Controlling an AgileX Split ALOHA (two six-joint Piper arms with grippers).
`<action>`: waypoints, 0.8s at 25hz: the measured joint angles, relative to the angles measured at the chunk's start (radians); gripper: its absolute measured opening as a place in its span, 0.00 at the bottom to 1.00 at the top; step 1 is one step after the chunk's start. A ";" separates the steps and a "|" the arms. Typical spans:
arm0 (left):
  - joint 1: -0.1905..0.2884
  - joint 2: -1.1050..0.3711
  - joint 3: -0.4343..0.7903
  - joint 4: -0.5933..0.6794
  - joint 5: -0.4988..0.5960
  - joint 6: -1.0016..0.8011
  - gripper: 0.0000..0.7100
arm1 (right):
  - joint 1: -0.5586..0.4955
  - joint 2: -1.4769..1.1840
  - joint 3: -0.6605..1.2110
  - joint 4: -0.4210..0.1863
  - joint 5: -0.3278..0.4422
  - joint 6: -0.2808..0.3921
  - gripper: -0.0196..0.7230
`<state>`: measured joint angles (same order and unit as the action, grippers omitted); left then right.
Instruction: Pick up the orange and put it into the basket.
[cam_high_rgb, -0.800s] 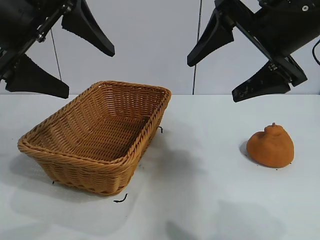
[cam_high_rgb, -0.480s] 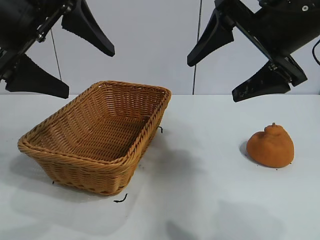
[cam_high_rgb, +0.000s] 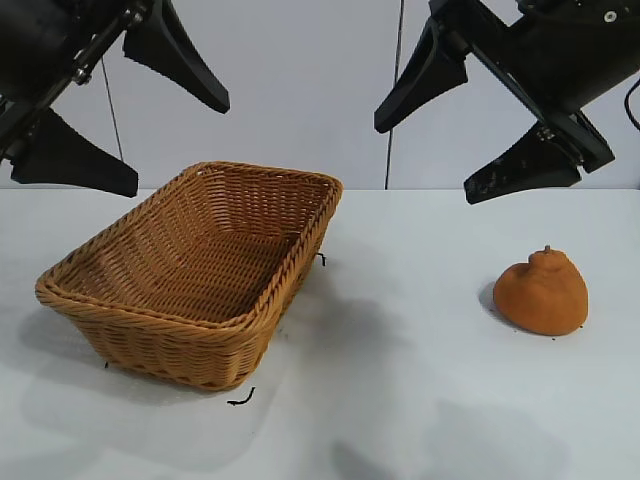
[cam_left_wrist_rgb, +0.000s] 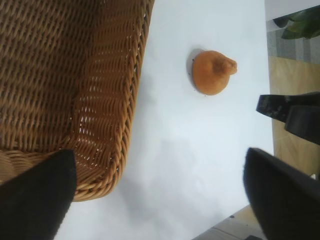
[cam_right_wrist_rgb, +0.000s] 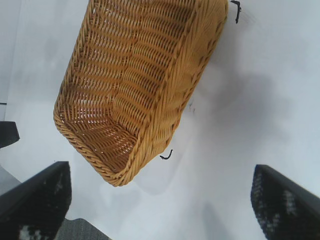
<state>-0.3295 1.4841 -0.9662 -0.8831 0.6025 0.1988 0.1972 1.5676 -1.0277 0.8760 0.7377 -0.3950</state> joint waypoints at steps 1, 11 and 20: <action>0.000 0.000 0.000 0.000 0.000 0.000 0.92 | 0.000 0.000 0.000 0.000 0.000 0.000 0.96; 0.000 0.000 0.000 -0.003 0.031 -0.042 0.92 | 0.000 0.000 0.000 0.000 0.000 0.000 0.96; -0.193 -0.051 0.052 0.110 -0.017 -0.302 0.92 | 0.000 0.000 0.000 -0.007 -0.022 0.000 0.96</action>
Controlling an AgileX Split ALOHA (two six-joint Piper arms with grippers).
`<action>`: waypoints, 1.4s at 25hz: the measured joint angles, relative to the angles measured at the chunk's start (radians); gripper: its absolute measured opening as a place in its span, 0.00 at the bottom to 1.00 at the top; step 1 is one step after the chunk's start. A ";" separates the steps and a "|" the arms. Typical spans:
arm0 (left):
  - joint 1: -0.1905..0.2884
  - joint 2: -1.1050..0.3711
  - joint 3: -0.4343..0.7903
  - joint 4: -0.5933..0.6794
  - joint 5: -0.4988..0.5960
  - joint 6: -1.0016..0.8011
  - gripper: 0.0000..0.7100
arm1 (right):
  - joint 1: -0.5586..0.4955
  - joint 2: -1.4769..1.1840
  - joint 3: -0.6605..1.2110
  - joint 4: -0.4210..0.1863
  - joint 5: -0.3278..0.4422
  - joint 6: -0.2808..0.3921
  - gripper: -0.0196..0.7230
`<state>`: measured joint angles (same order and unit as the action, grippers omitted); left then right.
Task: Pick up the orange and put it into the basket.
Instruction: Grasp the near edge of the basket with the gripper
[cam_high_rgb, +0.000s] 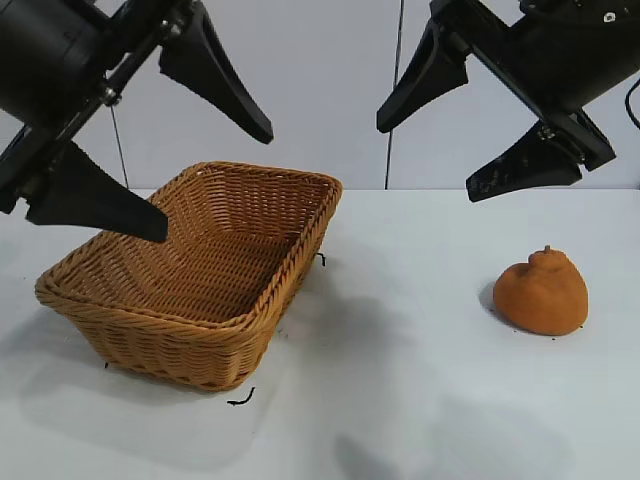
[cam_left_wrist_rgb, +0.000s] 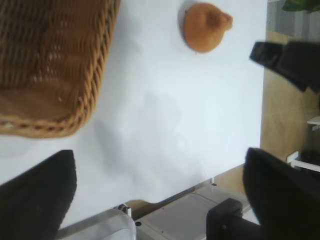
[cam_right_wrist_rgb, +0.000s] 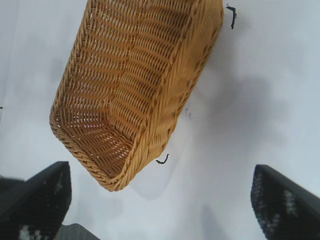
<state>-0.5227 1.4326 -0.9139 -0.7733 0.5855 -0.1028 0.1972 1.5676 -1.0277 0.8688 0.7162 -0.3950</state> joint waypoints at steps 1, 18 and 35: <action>-0.022 -0.006 0.003 0.035 -0.015 -0.064 0.92 | 0.000 0.000 0.000 0.000 0.000 0.000 0.96; -0.084 -0.028 0.005 0.875 0.008 -1.314 0.92 | 0.000 0.000 0.000 -0.007 -0.001 0.000 0.96; 0.020 -0.028 0.005 0.852 0.060 -1.359 0.91 | 0.000 0.000 0.000 -0.007 -0.002 0.000 0.96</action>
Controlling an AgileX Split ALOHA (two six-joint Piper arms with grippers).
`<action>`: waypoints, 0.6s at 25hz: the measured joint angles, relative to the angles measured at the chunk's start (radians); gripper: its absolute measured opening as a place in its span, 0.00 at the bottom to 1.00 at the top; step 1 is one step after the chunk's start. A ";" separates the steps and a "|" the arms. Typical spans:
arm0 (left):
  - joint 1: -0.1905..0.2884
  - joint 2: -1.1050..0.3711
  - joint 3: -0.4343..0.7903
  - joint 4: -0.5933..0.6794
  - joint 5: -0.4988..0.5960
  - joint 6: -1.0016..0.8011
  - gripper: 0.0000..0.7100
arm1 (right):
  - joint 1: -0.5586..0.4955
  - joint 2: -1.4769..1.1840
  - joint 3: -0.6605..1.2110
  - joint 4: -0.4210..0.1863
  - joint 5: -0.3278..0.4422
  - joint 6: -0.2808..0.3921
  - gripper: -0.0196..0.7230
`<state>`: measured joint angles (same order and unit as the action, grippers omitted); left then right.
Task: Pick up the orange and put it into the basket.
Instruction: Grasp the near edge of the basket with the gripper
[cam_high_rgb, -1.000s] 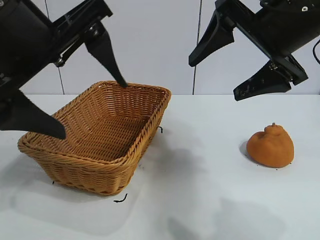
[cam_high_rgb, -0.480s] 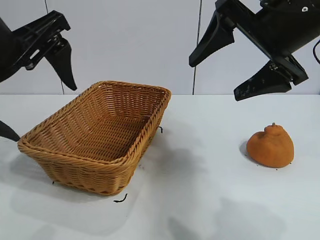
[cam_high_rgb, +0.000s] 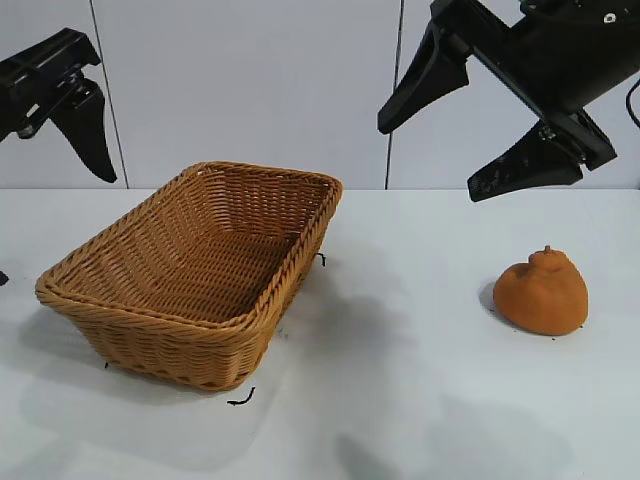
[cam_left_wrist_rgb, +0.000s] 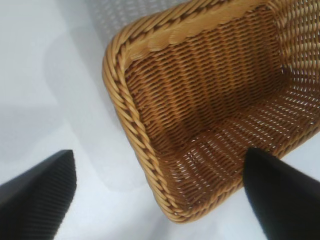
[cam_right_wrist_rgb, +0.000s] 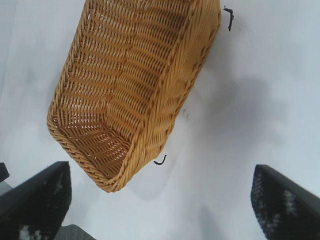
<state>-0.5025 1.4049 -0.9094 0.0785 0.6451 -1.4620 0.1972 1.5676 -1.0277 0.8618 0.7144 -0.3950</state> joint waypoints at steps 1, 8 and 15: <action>0.000 0.000 0.000 0.000 0.000 0.000 0.91 | 0.000 0.000 0.000 0.000 0.000 0.000 0.96; 0.000 0.000 0.000 -0.002 -0.001 0.000 0.91 | 0.000 0.000 0.000 0.000 -0.003 0.000 0.96; 0.000 0.073 -0.050 -0.003 0.006 0.012 0.91 | 0.000 0.000 0.000 0.000 -0.003 0.000 0.96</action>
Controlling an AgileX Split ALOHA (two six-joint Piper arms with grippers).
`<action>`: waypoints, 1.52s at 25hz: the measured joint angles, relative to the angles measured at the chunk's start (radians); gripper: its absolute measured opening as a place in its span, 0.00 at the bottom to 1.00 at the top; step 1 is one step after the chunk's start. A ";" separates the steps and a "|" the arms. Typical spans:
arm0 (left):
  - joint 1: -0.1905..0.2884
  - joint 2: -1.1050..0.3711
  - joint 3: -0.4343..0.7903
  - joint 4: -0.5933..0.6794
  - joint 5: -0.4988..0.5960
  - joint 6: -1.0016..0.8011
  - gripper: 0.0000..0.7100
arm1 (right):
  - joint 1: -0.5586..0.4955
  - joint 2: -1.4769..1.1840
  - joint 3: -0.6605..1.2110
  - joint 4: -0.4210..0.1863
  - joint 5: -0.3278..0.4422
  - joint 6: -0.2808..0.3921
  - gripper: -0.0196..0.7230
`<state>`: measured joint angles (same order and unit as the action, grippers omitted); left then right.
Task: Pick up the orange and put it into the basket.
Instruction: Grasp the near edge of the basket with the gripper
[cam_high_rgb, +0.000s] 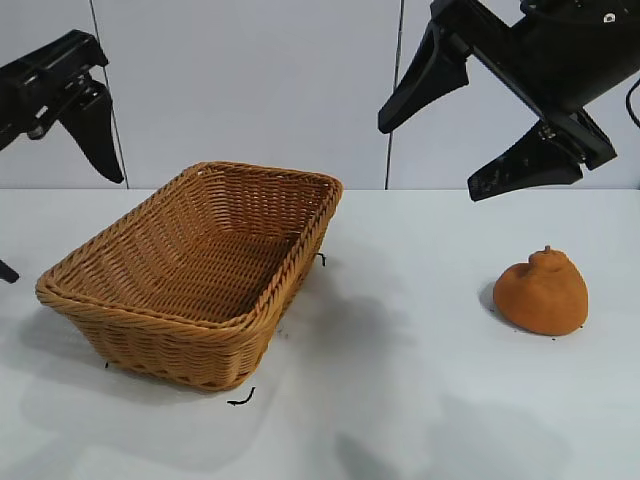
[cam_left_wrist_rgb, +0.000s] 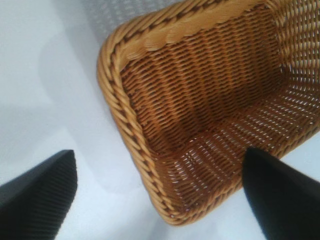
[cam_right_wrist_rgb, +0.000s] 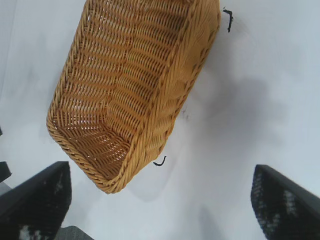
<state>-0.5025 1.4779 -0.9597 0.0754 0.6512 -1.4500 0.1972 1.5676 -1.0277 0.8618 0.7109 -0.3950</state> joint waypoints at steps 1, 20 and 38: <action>0.000 0.025 -0.015 0.000 0.007 0.000 0.91 | 0.000 0.000 0.000 0.000 0.000 0.000 0.96; -0.001 0.317 -0.066 -0.021 0.011 -0.053 0.90 | 0.000 0.000 0.000 0.000 -0.005 0.000 0.96; 0.000 0.411 -0.066 -0.046 -0.087 -0.094 0.72 | 0.000 0.000 0.000 -0.006 -0.005 0.000 0.96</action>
<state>-0.5023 1.8886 -1.0261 0.0297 0.5642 -1.5437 0.1972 1.5676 -1.0277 0.8554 0.7061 -0.3950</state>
